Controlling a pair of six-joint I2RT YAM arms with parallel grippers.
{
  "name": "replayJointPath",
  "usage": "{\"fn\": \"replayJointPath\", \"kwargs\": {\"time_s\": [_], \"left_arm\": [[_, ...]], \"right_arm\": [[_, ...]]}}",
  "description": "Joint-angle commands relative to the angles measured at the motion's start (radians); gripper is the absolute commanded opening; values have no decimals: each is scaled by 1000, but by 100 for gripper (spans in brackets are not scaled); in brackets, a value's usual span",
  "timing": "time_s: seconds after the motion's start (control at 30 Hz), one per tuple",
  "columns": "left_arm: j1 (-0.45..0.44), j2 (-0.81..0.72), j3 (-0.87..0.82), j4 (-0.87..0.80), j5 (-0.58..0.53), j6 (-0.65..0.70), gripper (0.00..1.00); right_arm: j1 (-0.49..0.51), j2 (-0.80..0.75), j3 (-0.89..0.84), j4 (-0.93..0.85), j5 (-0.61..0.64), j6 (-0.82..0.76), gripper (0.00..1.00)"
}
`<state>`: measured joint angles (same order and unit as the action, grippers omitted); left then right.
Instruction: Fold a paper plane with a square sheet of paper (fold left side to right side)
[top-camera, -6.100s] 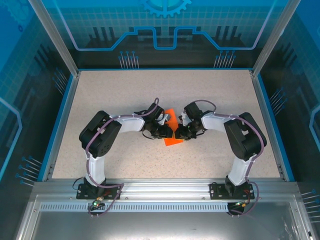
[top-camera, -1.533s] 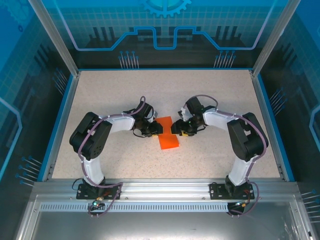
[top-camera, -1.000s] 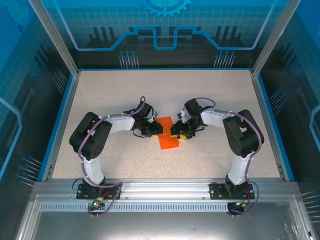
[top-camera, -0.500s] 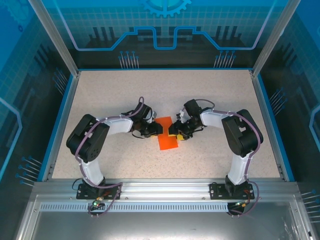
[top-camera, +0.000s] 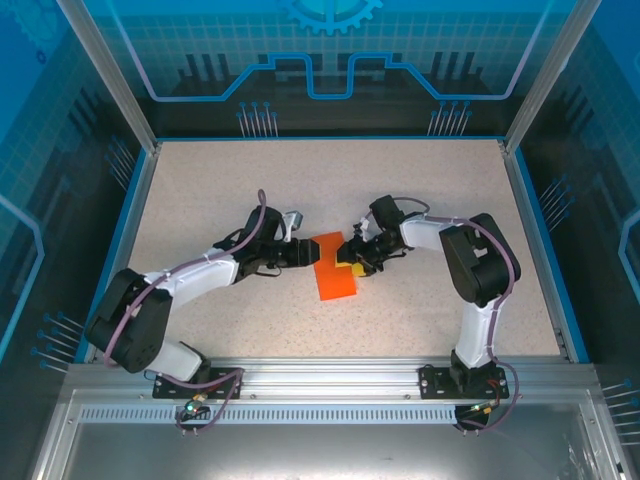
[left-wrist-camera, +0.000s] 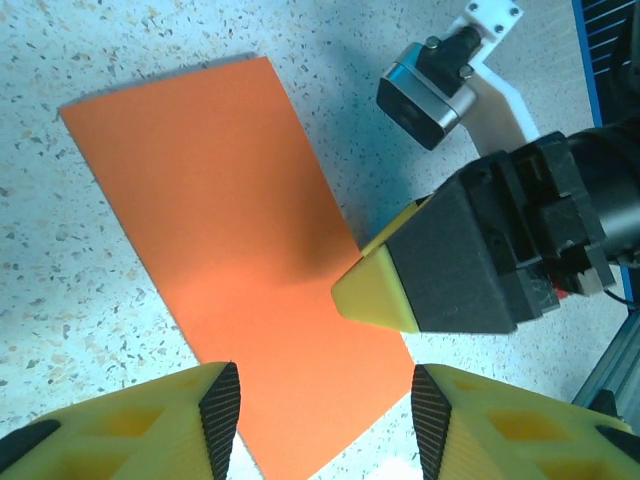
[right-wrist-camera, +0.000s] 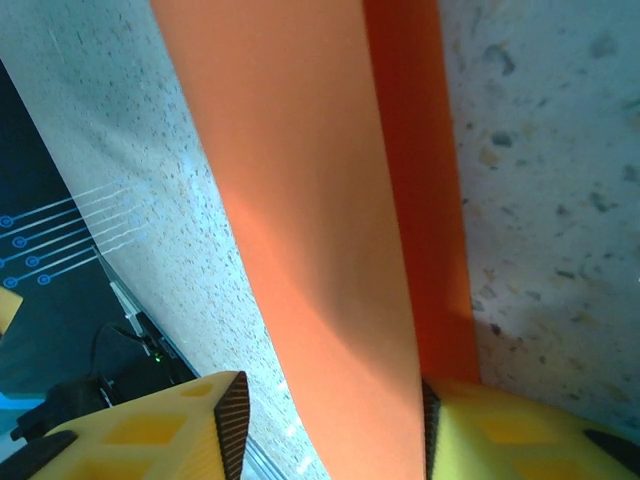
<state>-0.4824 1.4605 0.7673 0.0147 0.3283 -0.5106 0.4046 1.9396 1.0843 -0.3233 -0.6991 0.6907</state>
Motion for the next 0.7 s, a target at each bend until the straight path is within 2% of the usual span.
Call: {"fn": "replayJointPath", "kwargs": {"time_s": [0.0,0.13,0.23,0.37,0.47,0.67], "left_arm": [[-16,-60,-28,22,-21,74,52],[-72,-106,-1,-56,-81,151,55],[-138,-124,31,-107,-131,200,56],[-223,-104,78,-166,-206,242,57],[-260,-74,103,-178,-236,250,57],[-329,-37,146,-174,-279,274,58]], "right_arm": [[-23,27,15,59,3,2,43],[-48,-6,-17,138,-10,35,23],[-64,-39,-38,160,5,49,14],[-87,-76,-59,171,14,69,12],[-99,-95,-65,162,14,66,8],[-99,-138,-81,164,17,95,7]]}}
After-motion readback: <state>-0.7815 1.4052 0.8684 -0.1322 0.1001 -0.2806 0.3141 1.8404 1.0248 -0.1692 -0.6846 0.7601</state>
